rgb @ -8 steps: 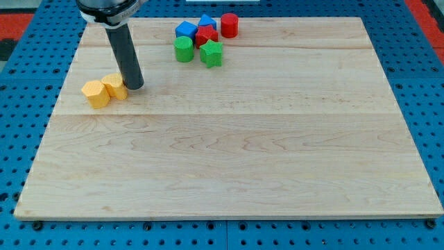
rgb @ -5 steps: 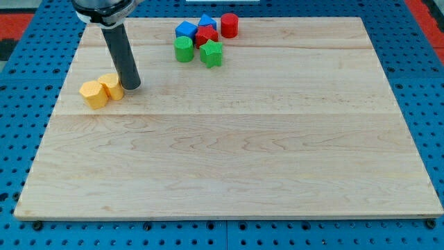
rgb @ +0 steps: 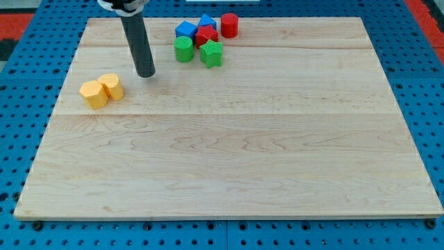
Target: Separate the yellow heart from the yellow hexagon
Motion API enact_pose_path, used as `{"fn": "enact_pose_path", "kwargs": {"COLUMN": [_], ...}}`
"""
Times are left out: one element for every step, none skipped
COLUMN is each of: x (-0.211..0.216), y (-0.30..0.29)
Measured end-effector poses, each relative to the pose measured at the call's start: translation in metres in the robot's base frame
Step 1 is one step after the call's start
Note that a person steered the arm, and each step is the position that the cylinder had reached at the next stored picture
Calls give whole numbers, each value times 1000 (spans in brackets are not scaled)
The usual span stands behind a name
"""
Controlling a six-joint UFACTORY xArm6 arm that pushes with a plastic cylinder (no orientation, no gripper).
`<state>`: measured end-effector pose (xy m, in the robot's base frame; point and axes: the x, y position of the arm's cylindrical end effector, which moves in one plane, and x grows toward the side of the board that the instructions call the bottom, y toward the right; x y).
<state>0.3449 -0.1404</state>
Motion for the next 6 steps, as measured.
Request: {"fn": "enact_pose_path", "kwargs": {"x": [-12,-9,-10,-9,-9,-9], "y": [0,-36,-38,-38,-38,-42]}}
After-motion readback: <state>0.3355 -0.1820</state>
